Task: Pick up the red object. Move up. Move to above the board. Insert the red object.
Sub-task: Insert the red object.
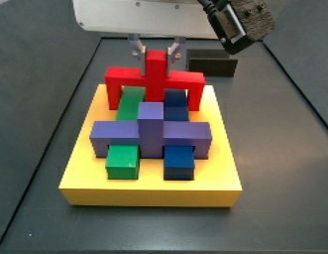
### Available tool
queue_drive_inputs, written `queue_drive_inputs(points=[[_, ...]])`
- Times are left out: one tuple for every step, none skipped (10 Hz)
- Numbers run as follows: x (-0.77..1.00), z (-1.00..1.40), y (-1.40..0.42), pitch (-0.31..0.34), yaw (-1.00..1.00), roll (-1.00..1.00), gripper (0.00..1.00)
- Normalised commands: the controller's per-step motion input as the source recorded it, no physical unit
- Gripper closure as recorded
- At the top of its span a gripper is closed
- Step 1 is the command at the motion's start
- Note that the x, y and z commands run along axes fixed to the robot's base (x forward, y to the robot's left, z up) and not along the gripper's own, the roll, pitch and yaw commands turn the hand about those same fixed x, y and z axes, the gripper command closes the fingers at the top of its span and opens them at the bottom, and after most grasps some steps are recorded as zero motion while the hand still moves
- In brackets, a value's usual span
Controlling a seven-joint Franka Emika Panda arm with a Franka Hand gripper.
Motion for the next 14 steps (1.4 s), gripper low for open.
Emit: queue_drive_inputs(points=[[0.0,-0.13,0.0,-0.094,-0.01,-0.02,1.0],[0.0,-0.16,0.0,-0.086,0.0,0.0,1.0],[0.0,-0.16,0.03,-0.069,0.0,0.0,1.0],[-0.04,-0.26,0.0,-0.127,0.0,0.0,1.0],[-0.13,-0.37,0.0,-0.173,0.0,0.03,1.0],[0.0,-0.33,0.0,-0.06,0.0,0.14,1.0],[0.0,-0.37,0.0,-0.054,0.0,0.23,1.0],[-0.03,-0.51,0.0,-0.103,0.0,0.18,1.0],[0.0,-0.48,0.1,-0.059,0.0,0.13,1.0],[-0.01,-0.45,0.14,-0.06,0.0,0.1,1.0],[0.0,-0.24,0.24,0.0,0.0,0.06,1.0],[0.0,-0.16,0.19,0.0,0.0,0.01,1.0],[-0.1,-0.27,0.08,-0.05,0.0,0.03,1.0],[-0.16,-0.08,0.0,-0.067,0.0,0.05,1.0]])
